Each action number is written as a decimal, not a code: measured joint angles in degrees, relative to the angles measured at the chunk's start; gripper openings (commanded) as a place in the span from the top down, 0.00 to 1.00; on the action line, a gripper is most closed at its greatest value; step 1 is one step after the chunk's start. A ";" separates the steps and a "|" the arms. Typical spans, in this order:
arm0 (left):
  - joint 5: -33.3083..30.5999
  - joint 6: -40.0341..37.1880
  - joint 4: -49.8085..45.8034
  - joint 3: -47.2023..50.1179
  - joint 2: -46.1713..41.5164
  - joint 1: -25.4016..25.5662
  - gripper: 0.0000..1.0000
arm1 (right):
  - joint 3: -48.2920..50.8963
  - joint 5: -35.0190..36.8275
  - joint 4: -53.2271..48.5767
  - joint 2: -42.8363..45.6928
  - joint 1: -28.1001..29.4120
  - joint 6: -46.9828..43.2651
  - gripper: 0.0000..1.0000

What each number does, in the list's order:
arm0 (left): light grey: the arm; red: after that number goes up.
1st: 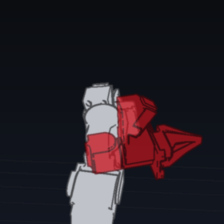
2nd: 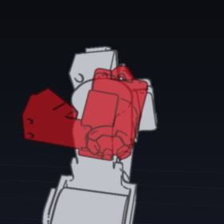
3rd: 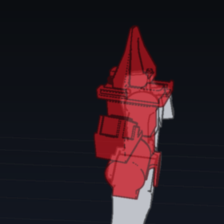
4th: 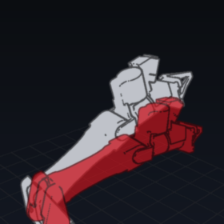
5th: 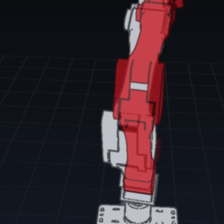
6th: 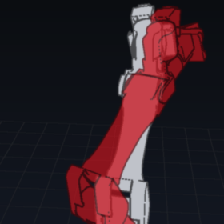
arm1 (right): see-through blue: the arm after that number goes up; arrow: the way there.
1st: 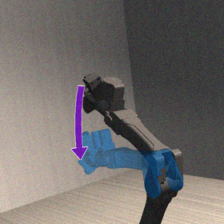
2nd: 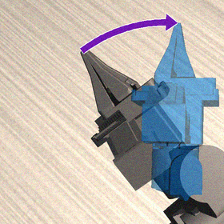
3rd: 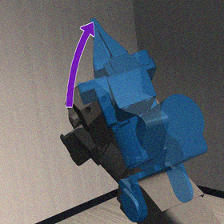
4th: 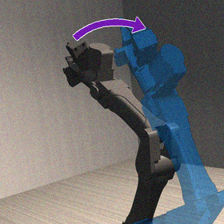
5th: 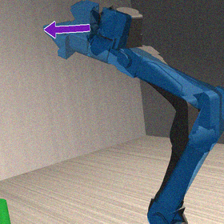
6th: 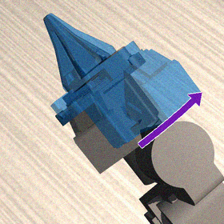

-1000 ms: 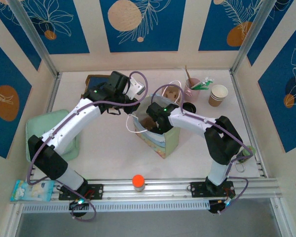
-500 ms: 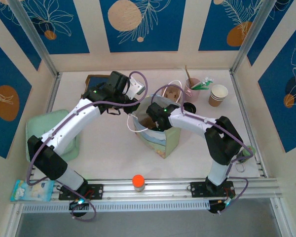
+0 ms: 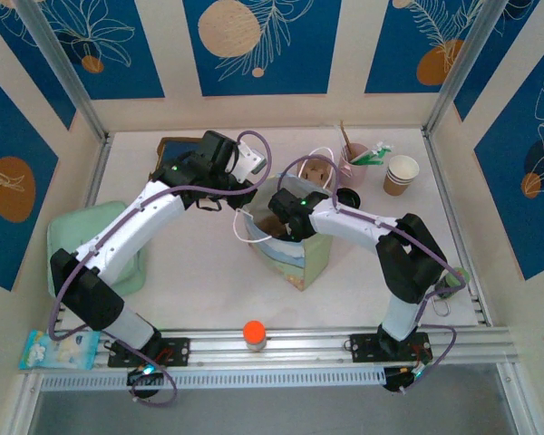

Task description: Pack the takeout coffee

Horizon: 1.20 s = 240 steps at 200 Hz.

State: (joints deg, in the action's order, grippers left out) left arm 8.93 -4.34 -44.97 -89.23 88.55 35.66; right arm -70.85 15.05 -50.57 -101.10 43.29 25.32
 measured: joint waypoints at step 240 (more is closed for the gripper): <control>-0.02 0.02 -0.63 0.00 -0.37 0.04 0.92 | 1.40 -0.17 1.77 0.74 0.76 -0.07 0.01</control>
State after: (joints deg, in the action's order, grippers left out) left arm 8.91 -4.32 -45.60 -89.23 88.18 35.70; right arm -69.45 14.87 -48.80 -100.36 44.05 25.26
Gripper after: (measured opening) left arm 0.079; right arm 0.990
